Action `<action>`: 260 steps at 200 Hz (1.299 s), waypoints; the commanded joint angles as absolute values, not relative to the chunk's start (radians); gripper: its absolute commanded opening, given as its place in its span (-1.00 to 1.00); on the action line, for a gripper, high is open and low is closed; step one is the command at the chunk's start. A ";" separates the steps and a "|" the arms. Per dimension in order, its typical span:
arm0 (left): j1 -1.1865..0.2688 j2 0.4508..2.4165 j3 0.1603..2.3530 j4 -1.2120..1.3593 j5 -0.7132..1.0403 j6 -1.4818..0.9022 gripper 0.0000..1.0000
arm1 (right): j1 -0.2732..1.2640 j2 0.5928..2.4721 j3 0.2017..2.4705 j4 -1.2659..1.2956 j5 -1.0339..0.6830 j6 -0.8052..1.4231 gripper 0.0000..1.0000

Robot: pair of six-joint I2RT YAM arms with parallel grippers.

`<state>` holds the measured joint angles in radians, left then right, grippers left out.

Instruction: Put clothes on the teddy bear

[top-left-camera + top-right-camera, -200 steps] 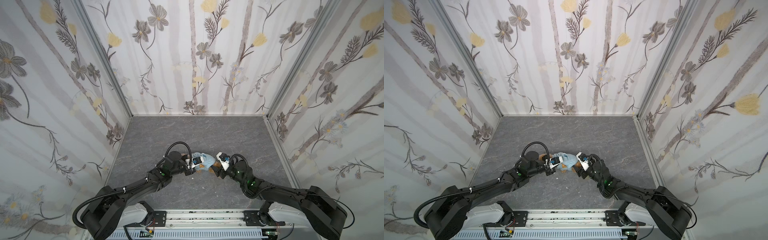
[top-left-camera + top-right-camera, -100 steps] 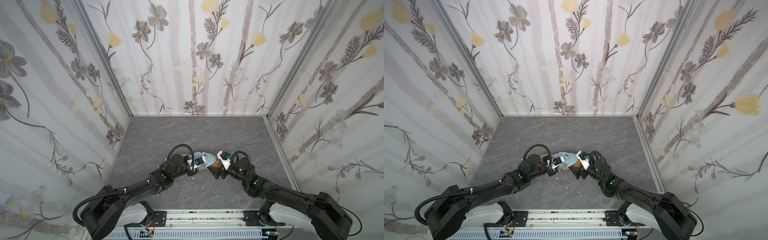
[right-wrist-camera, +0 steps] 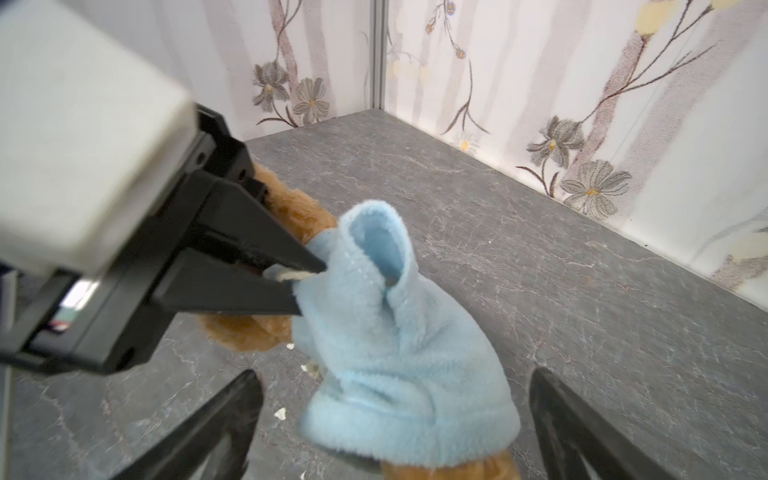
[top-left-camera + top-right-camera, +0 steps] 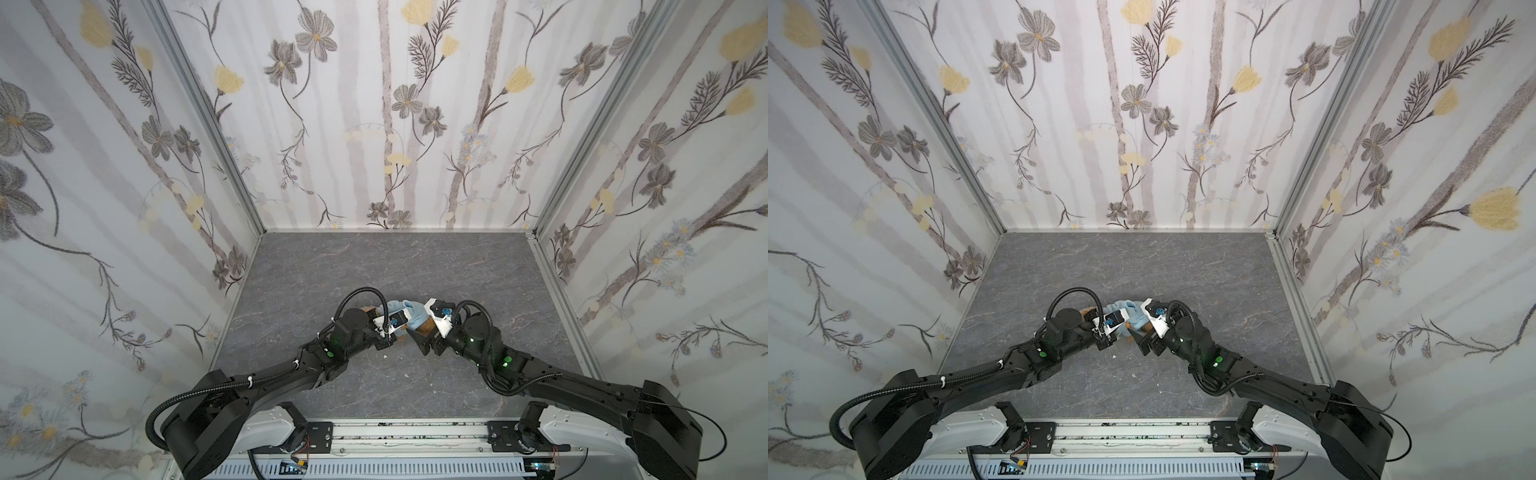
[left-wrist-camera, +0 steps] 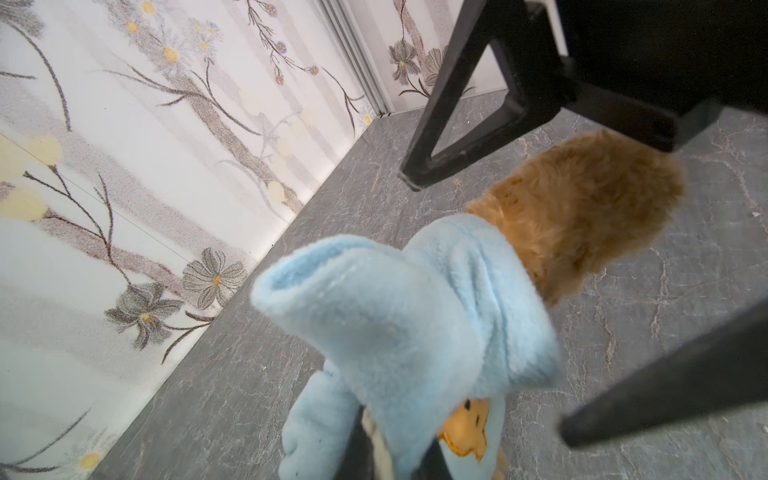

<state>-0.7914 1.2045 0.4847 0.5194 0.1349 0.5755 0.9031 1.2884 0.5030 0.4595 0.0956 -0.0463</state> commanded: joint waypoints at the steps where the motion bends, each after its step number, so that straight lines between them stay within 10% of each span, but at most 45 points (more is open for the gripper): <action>1: -0.793 1.187 0.491 0.578 0.156 0.564 -1.00 | 0.907 1.353 0.531 0.489 0.235 -0.068 0.99; 84: -0.793 1.162 0.470 0.581 0.259 0.560 -1.00 | 0.827 1.306 0.362 0.659 -0.010 -0.111 0.87; 144: -0.793 1.154 0.437 0.581 0.302 0.577 -1.00 | 0.771 1.318 0.354 0.672 -0.085 -0.139 -0.24; 206: -0.794 1.003 0.456 0.413 0.253 0.453 0.23 | 0.795 1.359 0.357 0.625 0.007 -0.142 -0.64; 260: -0.795 0.999 0.687 0.026 0.280 0.231 -0.31 | 0.855 1.384 0.373 0.628 0.099 -0.175 -0.66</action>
<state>-0.7948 0.9707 0.6189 0.2104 0.2550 0.3534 0.8379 1.3746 0.3573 0.5800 0.0525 -0.1528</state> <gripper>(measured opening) 0.398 0.168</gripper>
